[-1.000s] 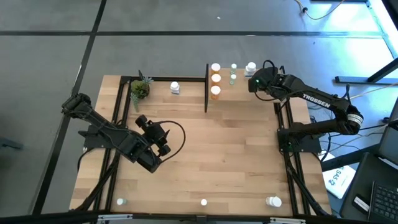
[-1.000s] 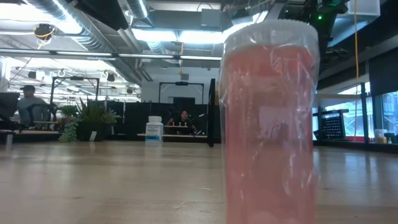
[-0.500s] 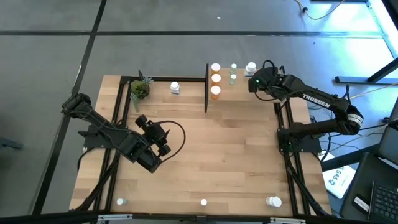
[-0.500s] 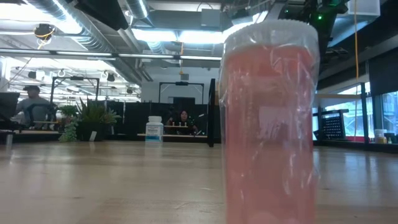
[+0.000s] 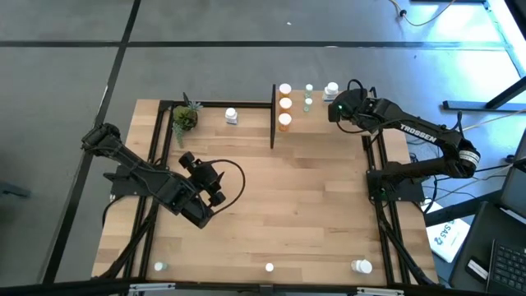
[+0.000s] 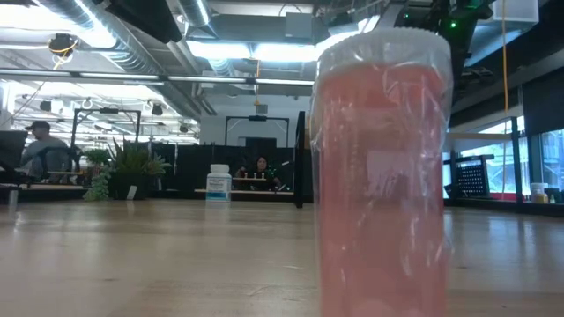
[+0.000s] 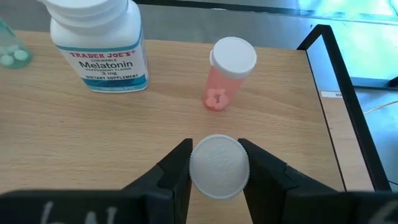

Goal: Pick and place medicine bottles onto shelf by color

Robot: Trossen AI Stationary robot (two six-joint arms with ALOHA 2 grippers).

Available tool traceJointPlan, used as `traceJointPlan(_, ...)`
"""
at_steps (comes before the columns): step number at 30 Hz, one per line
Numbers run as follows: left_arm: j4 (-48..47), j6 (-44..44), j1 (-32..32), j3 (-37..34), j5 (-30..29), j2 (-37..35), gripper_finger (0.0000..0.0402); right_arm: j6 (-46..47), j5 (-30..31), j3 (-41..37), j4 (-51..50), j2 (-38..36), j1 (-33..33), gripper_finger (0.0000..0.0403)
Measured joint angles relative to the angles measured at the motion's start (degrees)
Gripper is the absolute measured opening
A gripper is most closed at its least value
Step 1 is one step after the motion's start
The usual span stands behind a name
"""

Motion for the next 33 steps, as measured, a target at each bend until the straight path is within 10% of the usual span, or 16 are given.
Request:
traceJointPlan(21,0.01,0.0,-0.03,0.0,0.02,0.0,0.0208,-1.38,-0.2,0.0,-0.01,0.0,0.0,0.0121)
traceJointPlan(33,0.01,0.02,-0.01,0.0,0.02,0.0,0.0208,-1.44,-0.48,0.0,-0.17,0.0,0.0,0.0191)
